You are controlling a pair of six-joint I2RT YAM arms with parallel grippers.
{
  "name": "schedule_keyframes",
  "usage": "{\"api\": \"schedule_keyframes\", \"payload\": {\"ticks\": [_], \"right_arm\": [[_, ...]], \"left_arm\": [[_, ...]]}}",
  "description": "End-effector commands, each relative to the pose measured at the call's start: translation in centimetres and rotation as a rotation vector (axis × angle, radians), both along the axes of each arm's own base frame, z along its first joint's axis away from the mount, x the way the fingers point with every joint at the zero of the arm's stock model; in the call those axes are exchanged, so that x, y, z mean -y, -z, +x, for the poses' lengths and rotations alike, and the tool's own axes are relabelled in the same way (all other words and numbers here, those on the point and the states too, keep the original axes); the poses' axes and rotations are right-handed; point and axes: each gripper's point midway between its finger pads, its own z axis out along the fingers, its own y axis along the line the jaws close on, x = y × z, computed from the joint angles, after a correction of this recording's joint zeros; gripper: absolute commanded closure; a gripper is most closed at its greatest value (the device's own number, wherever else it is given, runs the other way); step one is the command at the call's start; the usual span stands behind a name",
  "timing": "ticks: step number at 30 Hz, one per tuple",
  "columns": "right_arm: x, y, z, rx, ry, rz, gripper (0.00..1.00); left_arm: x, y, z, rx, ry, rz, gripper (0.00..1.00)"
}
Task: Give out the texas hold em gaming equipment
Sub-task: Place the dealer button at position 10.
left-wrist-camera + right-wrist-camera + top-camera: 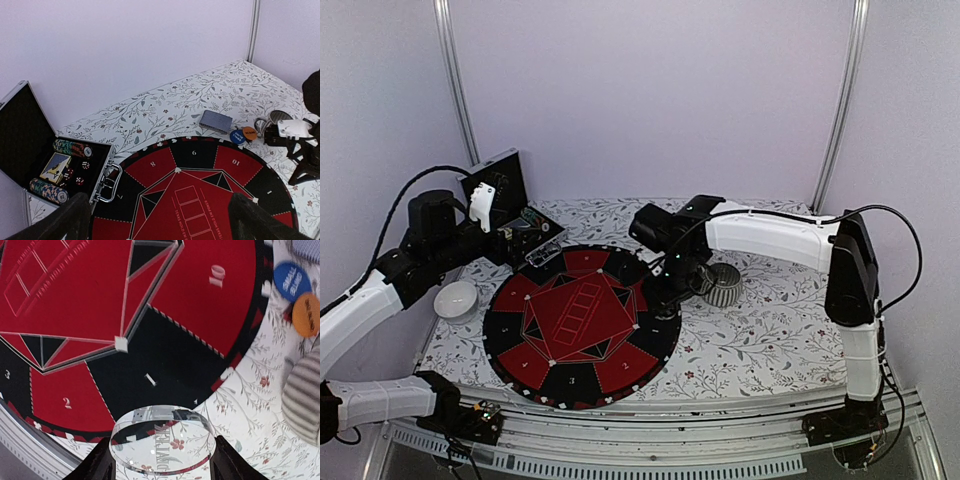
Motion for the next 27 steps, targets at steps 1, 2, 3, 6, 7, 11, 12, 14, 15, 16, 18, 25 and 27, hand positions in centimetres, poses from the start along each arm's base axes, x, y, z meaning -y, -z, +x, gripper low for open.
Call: {"api": "schedule_keyframes", "payload": {"ticks": [1,2,3,6,7,11,12,14,15,16,18,25,27], "right_arm": [[-3.5,0.2,3.9,0.107,-0.097,0.029,0.62],[-4.4,0.2,5.0,0.127,-0.105,0.039,0.62],[-5.2,0.4,5.9,0.14,-0.113,0.054,0.61],[-6.5,2.1,8.4,0.174,-0.134,0.053,0.62],[-6.7,2.3,9.2,0.19,-0.135,0.056,0.61],[-7.3,2.5,12.4,0.287,-0.116,0.071,0.61],[-7.6,2.6,12.8,0.3,-0.122,0.077,0.6],[-8.3,3.4,13.0,0.299,-0.147,0.092,0.6],[-8.6,3.8,12.9,0.292,-0.157,0.096,0.6],[-8.7,4.4,12.8,0.28,-0.164,0.097,0.6],[-8.7,5.5,12.3,0.25,-0.178,0.092,0.58],[-7.9,5.0,11.8,0.234,-0.184,0.066,0.27],[-8.0,3.5,11.8,0.245,-0.189,0.085,0.18]], "left_arm": [[0.3,-0.3,-0.3,0.024,0.019,-0.004,0.02],[0.4,-0.2,-0.3,0.022,0.02,-0.003,0.02],[0.3,-0.2,-0.3,0.022,0.018,-0.003,0.02],[0.2,-0.2,-0.3,0.025,0.013,0.0,0.02],[0.2,-0.2,-0.3,0.026,0.012,0.0,0.02],[0.2,-0.1,-0.3,0.026,0.014,0.0,0.02],[0.2,0.0,-0.4,0.024,0.017,0.0,0.02],[0.3,-0.1,-0.4,0.025,0.018,-0.002,0.02],[0.2,0.0,-0.4,0.023,0.018,-0.001,0.02],[0.2,-0.1,-0.4,0.025,0.016,-0.001,0.02],[0.1,-0.1,-0.4,0.028,0.014,0.0,0.02],[0.1,0.1,-0.4,0.027,0.014,0.002,0.02],[0.1,0.1,-0.4,0.026,0.014,0.004,0.02]]}}
